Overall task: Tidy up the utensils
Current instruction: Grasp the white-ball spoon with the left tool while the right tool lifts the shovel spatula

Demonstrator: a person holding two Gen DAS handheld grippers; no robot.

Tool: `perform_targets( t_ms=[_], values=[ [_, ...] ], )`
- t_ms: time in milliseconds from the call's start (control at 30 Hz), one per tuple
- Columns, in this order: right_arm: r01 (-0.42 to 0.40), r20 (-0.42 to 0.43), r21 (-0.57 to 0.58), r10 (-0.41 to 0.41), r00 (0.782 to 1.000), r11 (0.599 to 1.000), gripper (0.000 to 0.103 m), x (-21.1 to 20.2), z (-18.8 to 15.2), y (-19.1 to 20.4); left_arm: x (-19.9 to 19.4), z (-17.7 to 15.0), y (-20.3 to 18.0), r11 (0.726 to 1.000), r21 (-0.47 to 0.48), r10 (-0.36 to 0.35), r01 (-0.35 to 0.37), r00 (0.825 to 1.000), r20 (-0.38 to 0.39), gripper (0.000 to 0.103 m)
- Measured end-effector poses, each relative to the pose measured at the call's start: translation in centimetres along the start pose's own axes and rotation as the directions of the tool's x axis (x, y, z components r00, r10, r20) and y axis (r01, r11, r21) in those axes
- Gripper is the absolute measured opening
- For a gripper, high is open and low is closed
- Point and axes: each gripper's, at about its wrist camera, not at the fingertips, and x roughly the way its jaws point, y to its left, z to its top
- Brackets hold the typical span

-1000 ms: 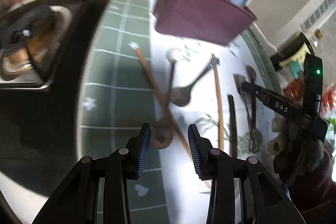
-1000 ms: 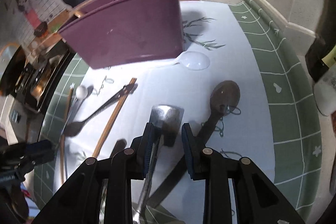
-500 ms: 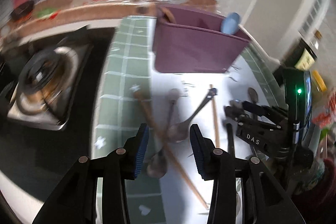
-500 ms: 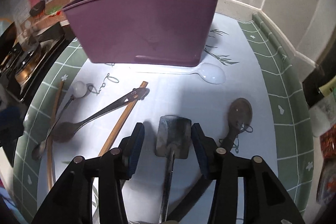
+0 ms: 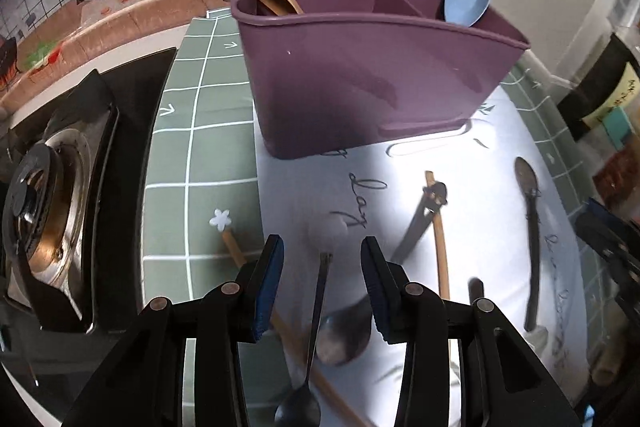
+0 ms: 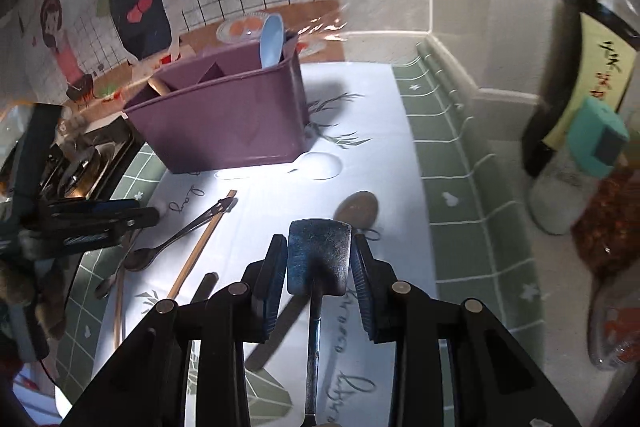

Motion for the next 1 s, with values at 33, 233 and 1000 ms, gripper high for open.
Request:
perform_targets(
  t_ms=[33,233,1000],
  values=[
    [0.001,0.004,-0.004,-0.001,1.000,1.000,0.030,-0.2,-0.1,-0.1,0.4,0.2,-0.1,1.000,0.006,0.009,-0.009,1.000,-0.008,0.040],
    [0.003,0.016,-0.021,-0.002,1.000,1.000,0.030,-1.3,-0.7,0.2,1.5,0.7,-0.4,1.000,0.014,0.024,-0.023,1.000,-0.009,0.027],
    [-0.085,0.091,-0.080,0.092,0.992,0.993,0.029,-4.0,0.1,2.1,-13.6,-5.7,1.6,0.971,-0.175,-0.095,0.160,0.939,0.330,0.022]
  ],
)
